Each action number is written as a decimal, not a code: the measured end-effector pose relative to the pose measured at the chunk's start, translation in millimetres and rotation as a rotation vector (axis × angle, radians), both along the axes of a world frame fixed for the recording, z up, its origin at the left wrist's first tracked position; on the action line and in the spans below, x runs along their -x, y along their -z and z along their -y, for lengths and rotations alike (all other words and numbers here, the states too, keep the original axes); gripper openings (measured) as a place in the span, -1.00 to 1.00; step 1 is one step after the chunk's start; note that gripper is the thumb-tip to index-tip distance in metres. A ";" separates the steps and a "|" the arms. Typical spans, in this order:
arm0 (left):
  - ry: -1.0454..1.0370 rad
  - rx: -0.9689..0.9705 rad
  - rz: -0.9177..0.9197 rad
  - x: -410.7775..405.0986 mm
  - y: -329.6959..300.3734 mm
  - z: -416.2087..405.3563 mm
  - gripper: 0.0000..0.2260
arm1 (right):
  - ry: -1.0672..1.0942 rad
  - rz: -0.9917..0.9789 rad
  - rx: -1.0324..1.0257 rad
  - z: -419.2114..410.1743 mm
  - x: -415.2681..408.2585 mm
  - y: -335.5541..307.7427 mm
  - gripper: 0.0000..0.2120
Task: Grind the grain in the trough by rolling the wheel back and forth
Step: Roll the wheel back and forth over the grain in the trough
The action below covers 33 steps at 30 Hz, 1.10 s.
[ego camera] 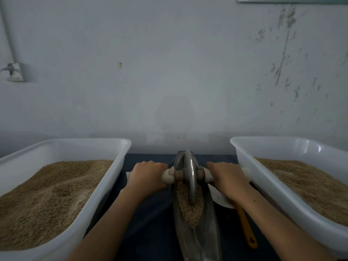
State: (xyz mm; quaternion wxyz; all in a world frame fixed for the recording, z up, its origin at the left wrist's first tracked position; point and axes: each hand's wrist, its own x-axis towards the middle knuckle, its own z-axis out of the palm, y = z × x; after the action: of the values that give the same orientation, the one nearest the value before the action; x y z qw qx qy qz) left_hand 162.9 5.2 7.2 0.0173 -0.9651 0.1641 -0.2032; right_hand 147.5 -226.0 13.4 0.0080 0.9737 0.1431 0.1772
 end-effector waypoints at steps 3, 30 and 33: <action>0.018 -0.004 -0.037 1.5 -1.8 -1.1 -0.84 | 0.013 -0.037 0.019 -0.5 1.3 -2.5 -0.92; 0.031 -0.006 -0.261 8.4 -11.7 -2.4 -0.82 | 0.016 -0.112 0.086 1.8 6.0 -8.5 -0.88; 0.031 0.053 -0.457 11.0 -18.4 -3.4 -0.79 | 0.030 -0.211 0.126 0.3 9.5 -16.0 -0.75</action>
State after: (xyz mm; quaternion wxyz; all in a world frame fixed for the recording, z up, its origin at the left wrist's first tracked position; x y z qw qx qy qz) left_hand 152.0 8.6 25.7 -0.0488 -0.9835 0.1733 0.0162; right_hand 138.0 -226.3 29.4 0.0565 0.9866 0.1392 0.0643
